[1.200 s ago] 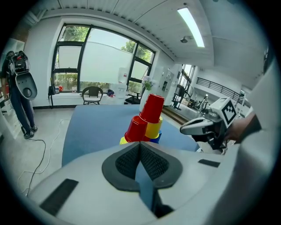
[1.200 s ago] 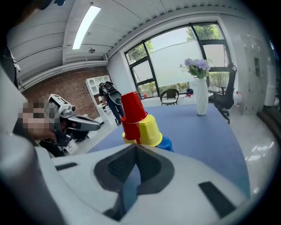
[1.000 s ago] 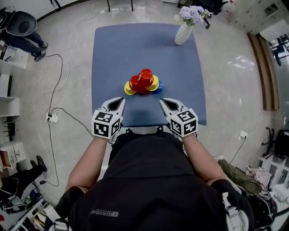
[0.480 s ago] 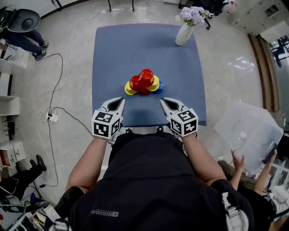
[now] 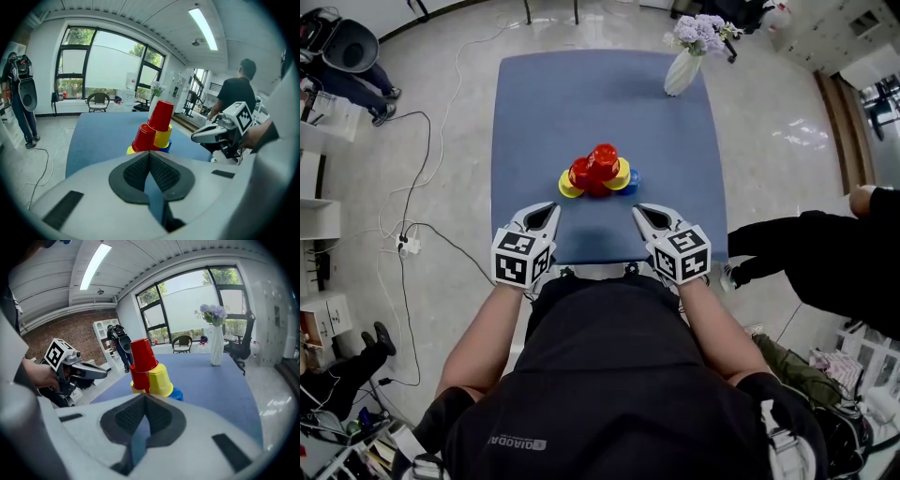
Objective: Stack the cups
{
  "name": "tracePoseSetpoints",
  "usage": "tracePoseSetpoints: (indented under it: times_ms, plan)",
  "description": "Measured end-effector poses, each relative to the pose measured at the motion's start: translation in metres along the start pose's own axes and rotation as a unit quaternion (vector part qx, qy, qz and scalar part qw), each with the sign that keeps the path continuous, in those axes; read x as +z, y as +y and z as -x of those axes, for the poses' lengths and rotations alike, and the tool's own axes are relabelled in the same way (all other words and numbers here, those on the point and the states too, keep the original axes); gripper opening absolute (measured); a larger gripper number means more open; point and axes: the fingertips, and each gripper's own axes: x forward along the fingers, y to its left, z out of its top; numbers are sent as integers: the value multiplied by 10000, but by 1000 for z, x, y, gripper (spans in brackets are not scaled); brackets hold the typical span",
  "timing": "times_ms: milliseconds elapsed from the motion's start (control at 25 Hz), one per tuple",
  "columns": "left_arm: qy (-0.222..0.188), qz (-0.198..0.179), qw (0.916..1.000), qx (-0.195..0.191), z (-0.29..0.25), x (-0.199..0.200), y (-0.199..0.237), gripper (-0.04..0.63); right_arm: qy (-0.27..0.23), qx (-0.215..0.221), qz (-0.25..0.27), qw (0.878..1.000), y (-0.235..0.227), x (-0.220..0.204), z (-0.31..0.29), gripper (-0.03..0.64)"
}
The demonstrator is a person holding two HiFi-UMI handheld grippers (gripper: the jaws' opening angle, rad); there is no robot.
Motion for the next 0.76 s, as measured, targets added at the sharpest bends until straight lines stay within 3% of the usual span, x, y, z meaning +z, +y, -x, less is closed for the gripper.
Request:
tracePoseSetpoints:
  times_ms: [760]
  plan:
    - [-2, -29, 10000, 8, -2, 1, 3, 3, 49, 27, -17, 10000, 0, 0, -3, 2]
